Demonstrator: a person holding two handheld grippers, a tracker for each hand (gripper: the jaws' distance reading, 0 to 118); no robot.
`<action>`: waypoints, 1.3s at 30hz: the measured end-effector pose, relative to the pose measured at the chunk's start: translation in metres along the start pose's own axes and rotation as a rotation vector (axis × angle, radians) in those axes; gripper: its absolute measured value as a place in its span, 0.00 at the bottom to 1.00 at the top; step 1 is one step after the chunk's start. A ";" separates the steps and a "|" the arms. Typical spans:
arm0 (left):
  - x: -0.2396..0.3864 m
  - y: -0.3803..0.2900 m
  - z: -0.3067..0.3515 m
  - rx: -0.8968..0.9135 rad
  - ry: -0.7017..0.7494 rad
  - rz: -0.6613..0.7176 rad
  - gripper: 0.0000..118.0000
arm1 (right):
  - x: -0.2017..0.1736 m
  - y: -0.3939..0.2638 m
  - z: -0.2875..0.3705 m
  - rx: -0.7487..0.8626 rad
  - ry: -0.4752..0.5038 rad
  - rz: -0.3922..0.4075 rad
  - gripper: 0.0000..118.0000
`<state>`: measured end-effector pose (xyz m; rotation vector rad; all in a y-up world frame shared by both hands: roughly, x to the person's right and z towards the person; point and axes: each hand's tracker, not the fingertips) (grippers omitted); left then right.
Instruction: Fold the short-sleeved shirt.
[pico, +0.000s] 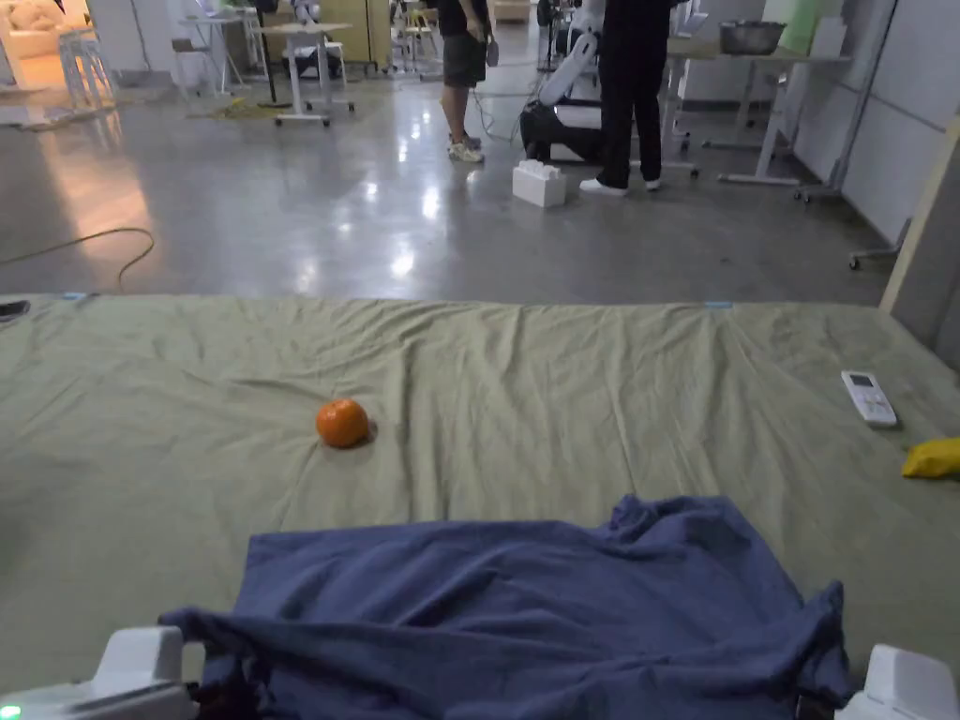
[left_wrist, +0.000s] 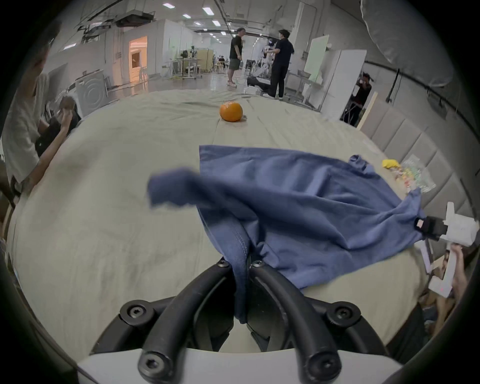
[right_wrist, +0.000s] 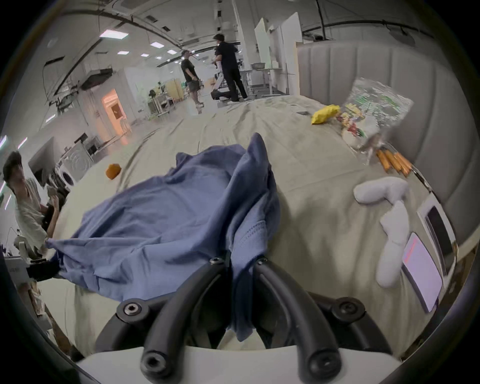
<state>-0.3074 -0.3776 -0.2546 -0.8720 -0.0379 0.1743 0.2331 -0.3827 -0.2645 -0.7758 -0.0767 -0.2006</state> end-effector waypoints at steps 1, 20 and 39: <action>-0.002 -0.011 0.012 -0.003 -0.002 -0.004 0.06 | 0.002 -0.008 0.014 0.006 -0.004 0.003 0.10; -0.035 -0.156 0.127 0.142 0.019 0.104 0.74 | 0.061 -0.123 0.121 -0.017 0.042 -0.051 0.61; 0.109 -0.152 0.330 0.798 0.225 -0.249 0.75 | -0.027 -0.090 0.315 0.646 0.317 0.151 0.70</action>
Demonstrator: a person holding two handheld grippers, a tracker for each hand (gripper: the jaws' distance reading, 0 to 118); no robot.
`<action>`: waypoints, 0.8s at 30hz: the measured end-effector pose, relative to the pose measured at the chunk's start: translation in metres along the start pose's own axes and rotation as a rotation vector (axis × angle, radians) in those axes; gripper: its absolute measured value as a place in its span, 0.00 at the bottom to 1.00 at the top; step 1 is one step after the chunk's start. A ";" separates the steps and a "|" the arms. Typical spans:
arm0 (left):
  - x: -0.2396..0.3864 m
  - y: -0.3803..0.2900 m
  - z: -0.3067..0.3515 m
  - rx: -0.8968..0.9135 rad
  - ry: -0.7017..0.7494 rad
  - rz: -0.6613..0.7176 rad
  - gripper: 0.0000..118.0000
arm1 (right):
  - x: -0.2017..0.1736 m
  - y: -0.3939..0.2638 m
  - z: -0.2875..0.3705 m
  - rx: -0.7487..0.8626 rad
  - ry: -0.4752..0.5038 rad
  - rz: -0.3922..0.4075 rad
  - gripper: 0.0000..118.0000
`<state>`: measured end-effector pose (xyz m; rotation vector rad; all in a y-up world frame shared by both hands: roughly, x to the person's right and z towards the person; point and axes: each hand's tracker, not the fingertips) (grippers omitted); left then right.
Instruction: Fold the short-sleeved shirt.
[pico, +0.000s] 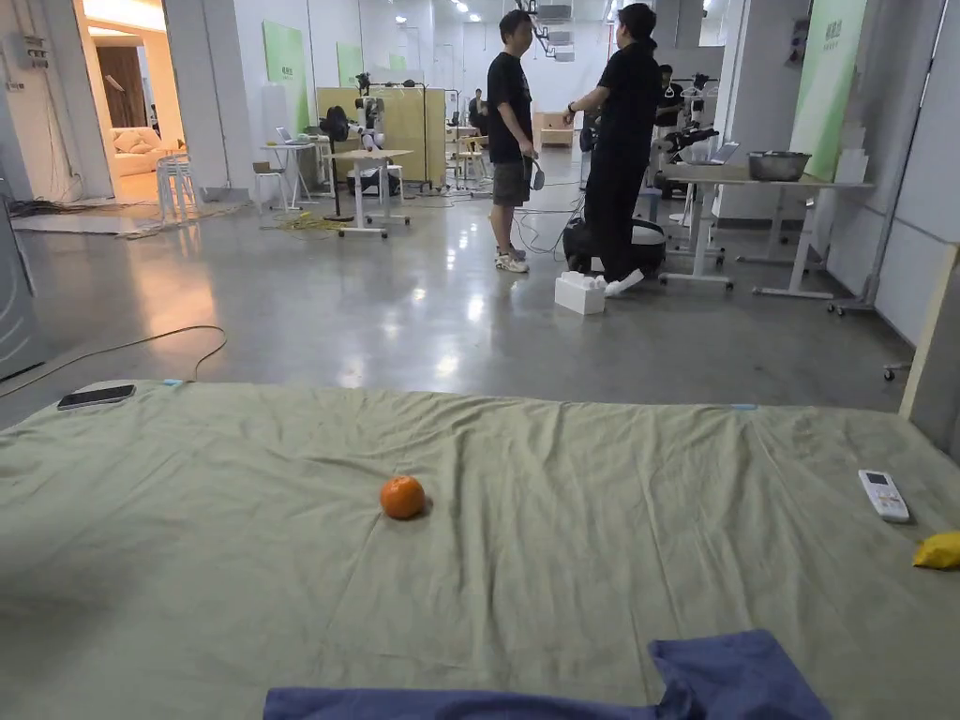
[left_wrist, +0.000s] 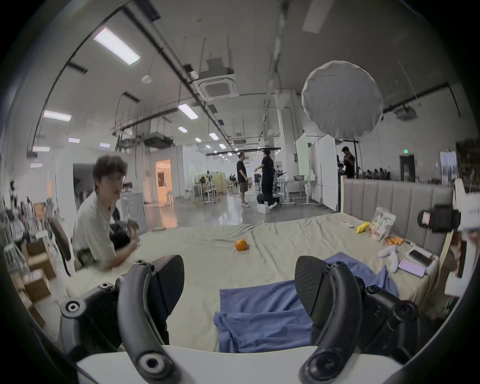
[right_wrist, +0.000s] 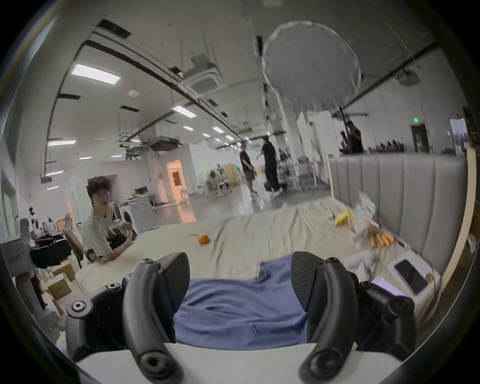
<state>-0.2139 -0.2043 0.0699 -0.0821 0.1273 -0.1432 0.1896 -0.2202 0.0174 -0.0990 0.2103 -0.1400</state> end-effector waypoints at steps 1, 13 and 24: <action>0.004 0.004 0.002 0.018 -0.004 -0.015 0.75 | -0.005 0.004 0.001 0.013 0.003 0.026 0.70; 0.016 0.014 0.006 0.035 -0.044 0.018 0.04 | -0.012 0.010 0.002 -0.052 -0.033 0.037 0.06; 0.012 0.006 -0.016 -0.060 -0.104 0.081 0.03 | -0.012 -0.004 0.000 -0.083 -0.018 0.054 0.00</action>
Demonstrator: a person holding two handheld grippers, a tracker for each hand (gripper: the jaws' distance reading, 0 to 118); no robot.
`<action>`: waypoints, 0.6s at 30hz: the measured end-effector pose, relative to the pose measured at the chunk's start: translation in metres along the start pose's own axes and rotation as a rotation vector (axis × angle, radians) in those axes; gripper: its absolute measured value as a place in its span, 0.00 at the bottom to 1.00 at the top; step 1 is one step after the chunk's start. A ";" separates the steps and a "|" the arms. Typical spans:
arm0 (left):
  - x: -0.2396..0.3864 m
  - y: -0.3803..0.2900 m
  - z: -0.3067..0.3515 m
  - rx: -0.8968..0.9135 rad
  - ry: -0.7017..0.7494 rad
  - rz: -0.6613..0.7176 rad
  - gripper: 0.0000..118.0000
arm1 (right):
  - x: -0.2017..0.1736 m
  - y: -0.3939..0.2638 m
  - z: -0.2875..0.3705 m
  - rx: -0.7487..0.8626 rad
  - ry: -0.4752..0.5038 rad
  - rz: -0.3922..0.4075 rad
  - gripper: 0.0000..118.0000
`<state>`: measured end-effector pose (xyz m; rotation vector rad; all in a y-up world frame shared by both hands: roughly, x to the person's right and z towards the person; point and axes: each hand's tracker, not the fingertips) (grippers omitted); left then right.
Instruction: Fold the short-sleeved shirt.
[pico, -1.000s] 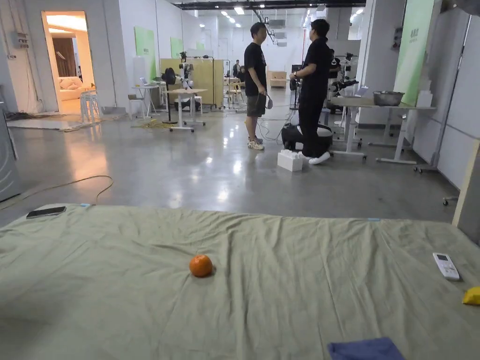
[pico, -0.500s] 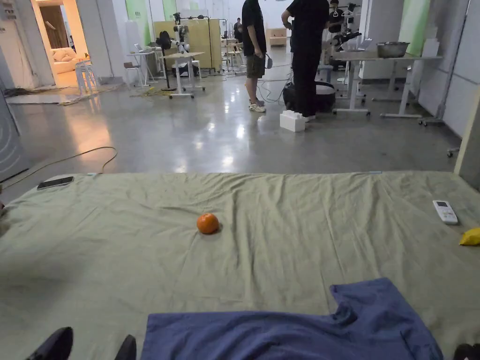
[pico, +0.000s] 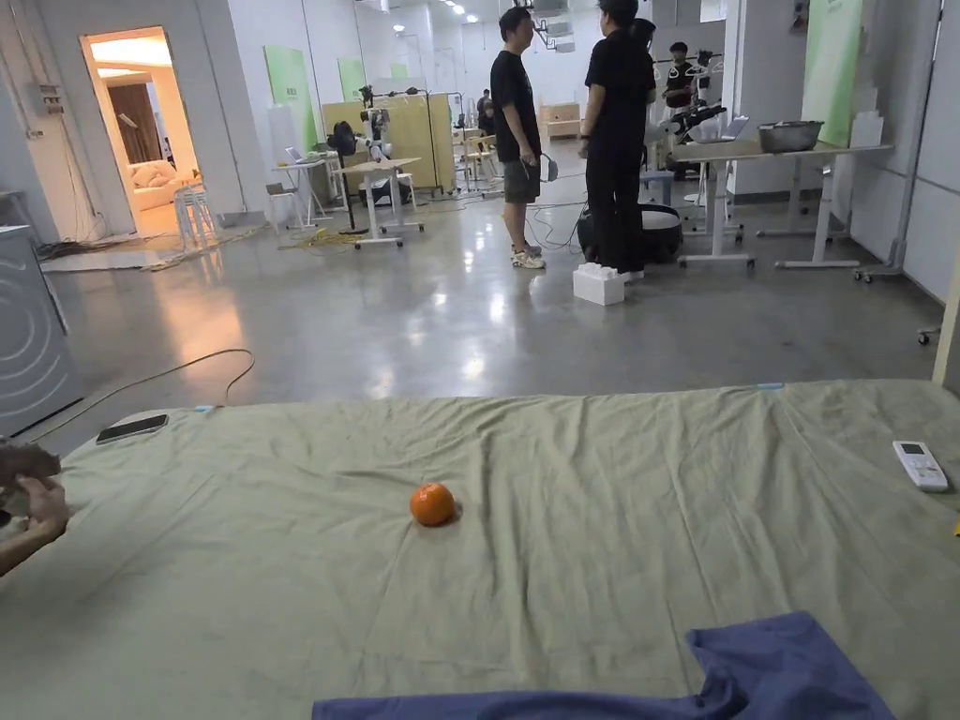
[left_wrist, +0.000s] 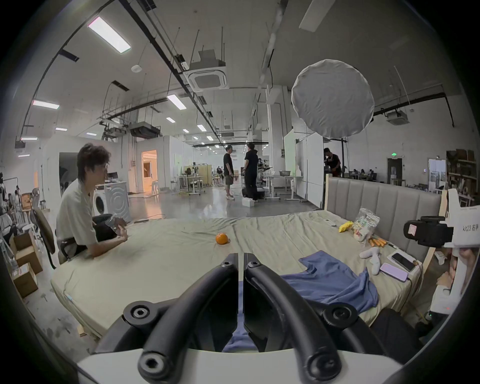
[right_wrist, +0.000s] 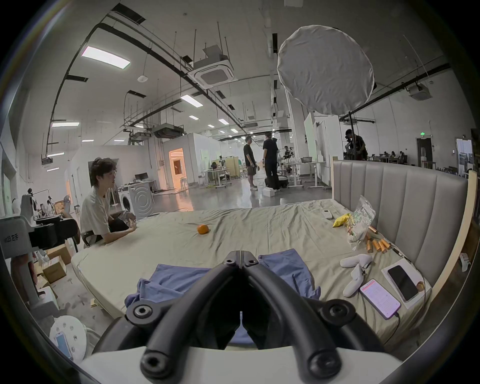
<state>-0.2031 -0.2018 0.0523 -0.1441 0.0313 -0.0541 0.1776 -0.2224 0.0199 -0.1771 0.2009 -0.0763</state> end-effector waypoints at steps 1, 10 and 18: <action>-0.001 0.001 -0.003 -0.009 0.005 0.012 0.03 | 0.000 -0.001 -0.002 -0.004 0.000 0.000 0.00; -0.006 -0.008 -0.054 -0.110 -0.005 0.082 0.03 | 0.012 -0.009 -0.021 -0.050 -0.007 -0.033 0.00; -0.071 -0.070 -0.240 -0.557 -0.035 0.347 0.69 | 0.034 -0.041 -0.050 -0.186 -0.033 -0.071 0.00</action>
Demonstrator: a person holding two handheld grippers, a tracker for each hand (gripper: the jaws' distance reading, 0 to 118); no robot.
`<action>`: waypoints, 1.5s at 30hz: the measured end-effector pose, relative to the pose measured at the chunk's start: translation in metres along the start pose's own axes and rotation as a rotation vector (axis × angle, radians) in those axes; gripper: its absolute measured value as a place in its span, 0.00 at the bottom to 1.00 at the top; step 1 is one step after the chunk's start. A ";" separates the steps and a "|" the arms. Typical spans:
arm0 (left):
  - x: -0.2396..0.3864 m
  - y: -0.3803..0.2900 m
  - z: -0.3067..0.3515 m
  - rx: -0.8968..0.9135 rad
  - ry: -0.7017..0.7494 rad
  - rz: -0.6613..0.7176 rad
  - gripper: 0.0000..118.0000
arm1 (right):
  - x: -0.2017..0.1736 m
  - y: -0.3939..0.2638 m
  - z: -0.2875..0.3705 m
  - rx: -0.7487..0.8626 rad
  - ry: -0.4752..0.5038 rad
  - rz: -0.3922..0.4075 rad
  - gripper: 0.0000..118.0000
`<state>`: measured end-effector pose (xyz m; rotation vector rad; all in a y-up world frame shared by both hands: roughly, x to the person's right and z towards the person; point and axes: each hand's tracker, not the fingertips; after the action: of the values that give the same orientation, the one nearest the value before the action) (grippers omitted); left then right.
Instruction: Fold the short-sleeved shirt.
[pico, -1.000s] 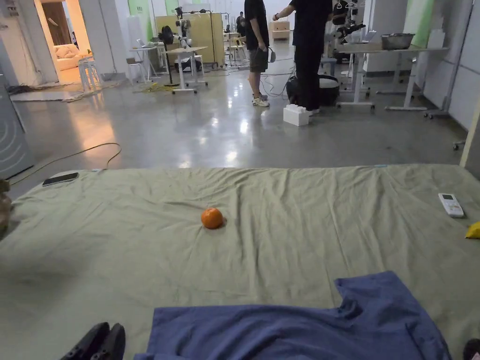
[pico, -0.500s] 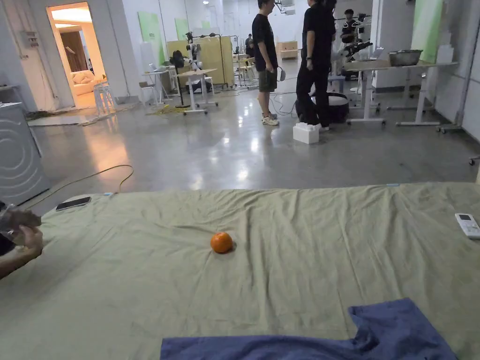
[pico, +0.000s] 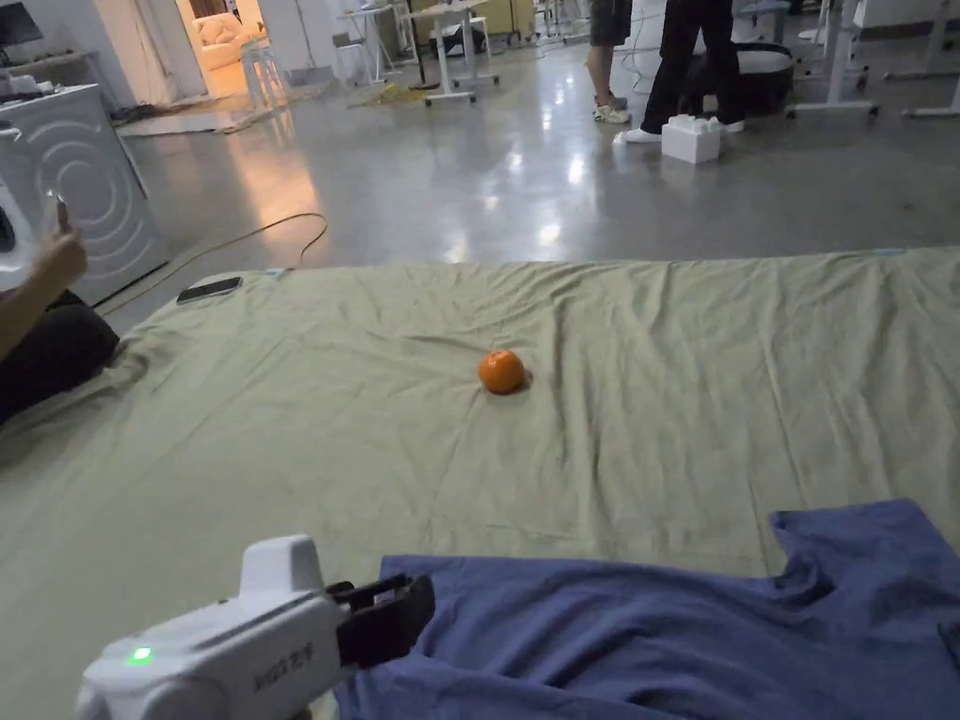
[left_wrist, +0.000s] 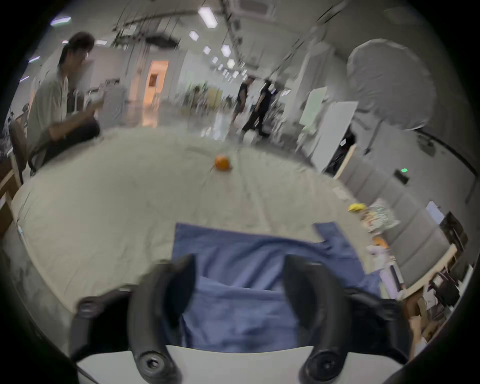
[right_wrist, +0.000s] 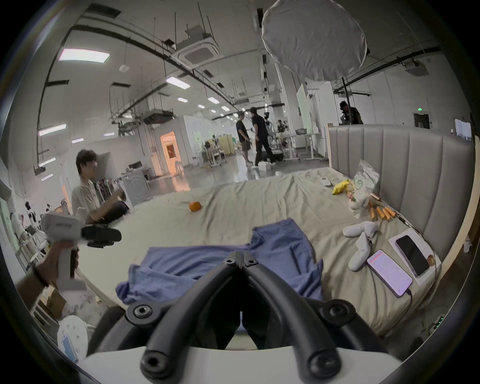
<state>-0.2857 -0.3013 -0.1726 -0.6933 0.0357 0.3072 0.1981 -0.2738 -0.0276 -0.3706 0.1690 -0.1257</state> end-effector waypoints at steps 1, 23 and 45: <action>-0.004 0.009 -0.025 -0.054 0.037 -0.030 0.70 | 0.003 -0.003 -0.002 -0.007 -0.019 0.000 0.00; -0.017 0.030 -0.223 -0.375 0.207 -0.141 0.08 | 0.046 -0.029 -0.049 -0.285 -0.108 -0.121 0.00; 0.005 0.038 -0.249 -0.566 0.233 -0.282 0.08 | 0.158 0.009 -0.402 -0.833 -0.219 0.070 0.42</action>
<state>-0.2750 -0.4298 -0.3887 -1.2794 0.0732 -0.0446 0.2788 -0.4299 -0.4225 -1.2023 0.0085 0.0633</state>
